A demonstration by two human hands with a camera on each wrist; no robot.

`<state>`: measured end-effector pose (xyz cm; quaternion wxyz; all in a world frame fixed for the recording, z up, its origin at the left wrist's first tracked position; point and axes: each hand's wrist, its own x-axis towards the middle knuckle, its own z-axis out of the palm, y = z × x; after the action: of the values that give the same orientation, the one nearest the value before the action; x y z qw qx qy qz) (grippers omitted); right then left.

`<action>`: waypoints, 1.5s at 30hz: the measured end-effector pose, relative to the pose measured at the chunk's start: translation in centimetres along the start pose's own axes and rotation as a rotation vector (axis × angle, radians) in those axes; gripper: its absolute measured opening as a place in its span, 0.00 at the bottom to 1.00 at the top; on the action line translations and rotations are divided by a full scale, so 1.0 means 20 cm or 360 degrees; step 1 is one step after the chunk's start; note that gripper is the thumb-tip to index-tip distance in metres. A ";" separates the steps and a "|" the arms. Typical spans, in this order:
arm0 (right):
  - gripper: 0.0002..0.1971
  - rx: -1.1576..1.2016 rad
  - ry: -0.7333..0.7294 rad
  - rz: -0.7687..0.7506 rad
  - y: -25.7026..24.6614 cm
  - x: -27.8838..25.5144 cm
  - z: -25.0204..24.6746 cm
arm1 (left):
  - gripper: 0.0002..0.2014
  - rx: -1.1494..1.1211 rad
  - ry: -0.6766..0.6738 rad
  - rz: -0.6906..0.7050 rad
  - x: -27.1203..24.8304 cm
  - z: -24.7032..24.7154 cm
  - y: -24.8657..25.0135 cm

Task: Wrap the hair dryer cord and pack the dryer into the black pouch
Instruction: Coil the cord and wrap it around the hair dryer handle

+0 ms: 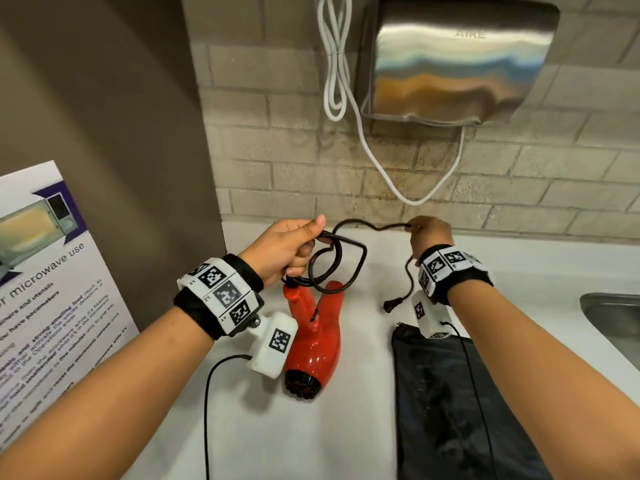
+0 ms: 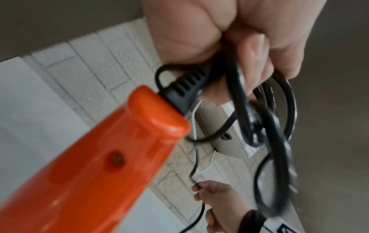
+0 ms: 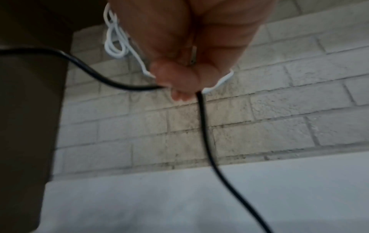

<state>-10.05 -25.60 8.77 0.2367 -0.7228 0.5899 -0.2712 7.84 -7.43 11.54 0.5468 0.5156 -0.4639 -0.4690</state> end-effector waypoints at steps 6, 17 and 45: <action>0.26 -0.0008 -0.0144 -0.0740 -0.12 -0.27 0.12 | 0.16 -0.0064 0.0061 0.0048 0.02 0.00 -0.02; 0.27 0.0662 -0.1164 -0.0905 -0.21 -0.55 0.22 | 0.17 -0.0194 0.0154 0.0166 0.03 -0.01 -0.02; 0.11 0.1094 -0.0285 -0.0766 -0.24 -0.44 0.18 | 0.21 -0.0324 0.0197 0.0033 -0.01 0.02 0.00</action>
<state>-5.54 -16.03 8.30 0.4440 -0.7396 0.2570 -0.4357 7.47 -7.19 11.61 0.6287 0.4806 -0.3846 -0.4751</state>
